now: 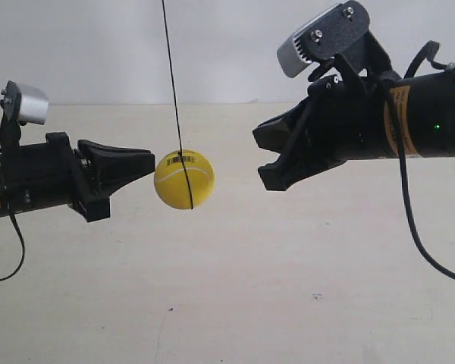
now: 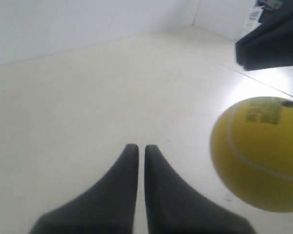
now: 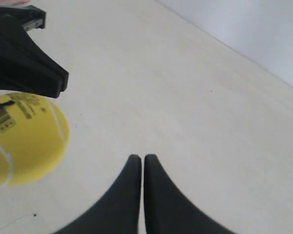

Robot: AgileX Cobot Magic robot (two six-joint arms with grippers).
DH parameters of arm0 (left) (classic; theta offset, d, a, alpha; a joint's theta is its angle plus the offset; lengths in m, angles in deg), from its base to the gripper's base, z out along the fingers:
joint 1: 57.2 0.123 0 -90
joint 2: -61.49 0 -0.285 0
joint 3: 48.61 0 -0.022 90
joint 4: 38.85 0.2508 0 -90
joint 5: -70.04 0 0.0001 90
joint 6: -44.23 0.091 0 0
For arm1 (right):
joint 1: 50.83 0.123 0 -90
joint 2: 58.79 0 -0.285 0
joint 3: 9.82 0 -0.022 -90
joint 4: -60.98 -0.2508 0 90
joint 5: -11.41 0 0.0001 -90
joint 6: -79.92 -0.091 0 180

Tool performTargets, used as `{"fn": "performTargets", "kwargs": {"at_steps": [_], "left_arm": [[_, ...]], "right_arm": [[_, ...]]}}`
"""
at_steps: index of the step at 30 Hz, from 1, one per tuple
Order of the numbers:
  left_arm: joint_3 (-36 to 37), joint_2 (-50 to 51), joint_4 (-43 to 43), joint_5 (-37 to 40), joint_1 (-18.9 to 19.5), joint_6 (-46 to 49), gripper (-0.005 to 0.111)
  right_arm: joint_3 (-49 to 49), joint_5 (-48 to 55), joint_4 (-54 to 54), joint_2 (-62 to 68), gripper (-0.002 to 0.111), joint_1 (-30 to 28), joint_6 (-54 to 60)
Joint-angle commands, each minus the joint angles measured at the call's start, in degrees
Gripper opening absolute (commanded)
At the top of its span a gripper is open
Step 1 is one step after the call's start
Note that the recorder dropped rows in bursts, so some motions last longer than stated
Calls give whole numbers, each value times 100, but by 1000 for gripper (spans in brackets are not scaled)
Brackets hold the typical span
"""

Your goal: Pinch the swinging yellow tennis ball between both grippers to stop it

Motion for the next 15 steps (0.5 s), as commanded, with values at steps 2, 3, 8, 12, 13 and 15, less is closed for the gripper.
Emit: {"fn": "performTargets", "kwargs": {"at_steps": [2,3,8,12,13,15], "left_arm": [[21,4,-601,847,16,-122,5],[21,4,-719,969,16,-122,5],[21,4,-1215,1604,16,-122,5],[21,-7,-1044,1468,16,-122,5],[21,-7,-935,1367,16,-122,5],[21,-53,-492,1068,16,-253,5]], "right_arm": [[-27,839,-9,-3,0,12,-371],[-11,984,-9,-3,0,12,-371],[38,1544,-9,-3,0,12,-529],[38,1013,-9,-3,0,12,-475],[38,758,24,-3,0,12,-389],[38,5,43,-3,0,12,-89]]}}
